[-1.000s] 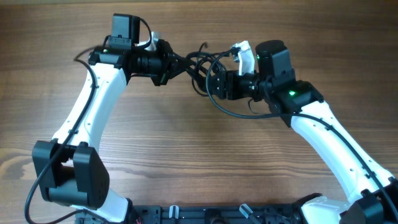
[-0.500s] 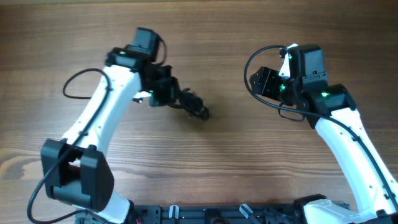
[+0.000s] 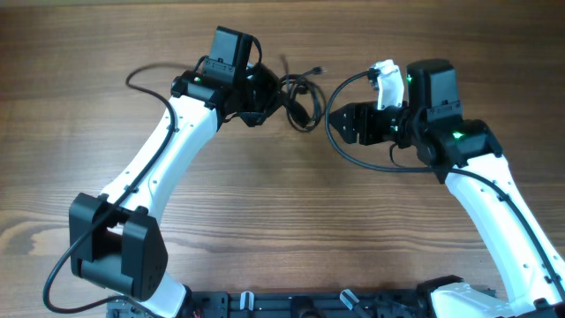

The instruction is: Untangle cables

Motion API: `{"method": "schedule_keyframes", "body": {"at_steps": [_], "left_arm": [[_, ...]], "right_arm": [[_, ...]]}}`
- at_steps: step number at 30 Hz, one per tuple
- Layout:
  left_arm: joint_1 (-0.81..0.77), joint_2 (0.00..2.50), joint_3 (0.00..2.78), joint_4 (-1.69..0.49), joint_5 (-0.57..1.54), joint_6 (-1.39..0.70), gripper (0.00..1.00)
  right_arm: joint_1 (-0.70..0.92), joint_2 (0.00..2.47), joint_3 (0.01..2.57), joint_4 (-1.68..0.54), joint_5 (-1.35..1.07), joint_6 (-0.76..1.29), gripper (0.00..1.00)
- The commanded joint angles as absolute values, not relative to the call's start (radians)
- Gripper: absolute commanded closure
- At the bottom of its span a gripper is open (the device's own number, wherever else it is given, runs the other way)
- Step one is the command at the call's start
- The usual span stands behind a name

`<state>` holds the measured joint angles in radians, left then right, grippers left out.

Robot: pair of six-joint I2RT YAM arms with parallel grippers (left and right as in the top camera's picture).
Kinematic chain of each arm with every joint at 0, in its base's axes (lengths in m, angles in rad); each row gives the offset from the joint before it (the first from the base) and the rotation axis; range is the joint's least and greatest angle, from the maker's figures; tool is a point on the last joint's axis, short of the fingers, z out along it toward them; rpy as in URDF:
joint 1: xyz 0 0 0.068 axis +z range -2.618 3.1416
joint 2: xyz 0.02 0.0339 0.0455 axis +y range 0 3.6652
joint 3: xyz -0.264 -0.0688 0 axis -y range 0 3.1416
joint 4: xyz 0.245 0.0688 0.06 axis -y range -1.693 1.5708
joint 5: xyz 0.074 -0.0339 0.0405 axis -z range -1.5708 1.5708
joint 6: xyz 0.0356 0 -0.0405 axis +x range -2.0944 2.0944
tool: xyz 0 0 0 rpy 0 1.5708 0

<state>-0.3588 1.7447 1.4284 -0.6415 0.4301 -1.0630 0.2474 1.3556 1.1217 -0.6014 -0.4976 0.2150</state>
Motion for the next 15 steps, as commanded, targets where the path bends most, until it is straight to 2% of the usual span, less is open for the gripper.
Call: {"method": "schedule_keyframes", "body": {"at_steps": [1,5,15], "left_arm": [[-0.354,1.749,1.44,-0.622,0.564,-0.56,0.96],[-0.339,1.749,1.44,-0.597,0.766,-0.325,0.96],[-0.244,1.749,1.44,-0.578,0.972,-0.291,0.96]], "right_arm": [[0.276,1.352,1.138,-0.543,-0.607,0.196,0.26],[0.313,1.352,1.138,-0.484,-0.544,0.302,0.31],[0.374,1.41,1.138,-0.418,-0.408,0.496,0.44]]}}
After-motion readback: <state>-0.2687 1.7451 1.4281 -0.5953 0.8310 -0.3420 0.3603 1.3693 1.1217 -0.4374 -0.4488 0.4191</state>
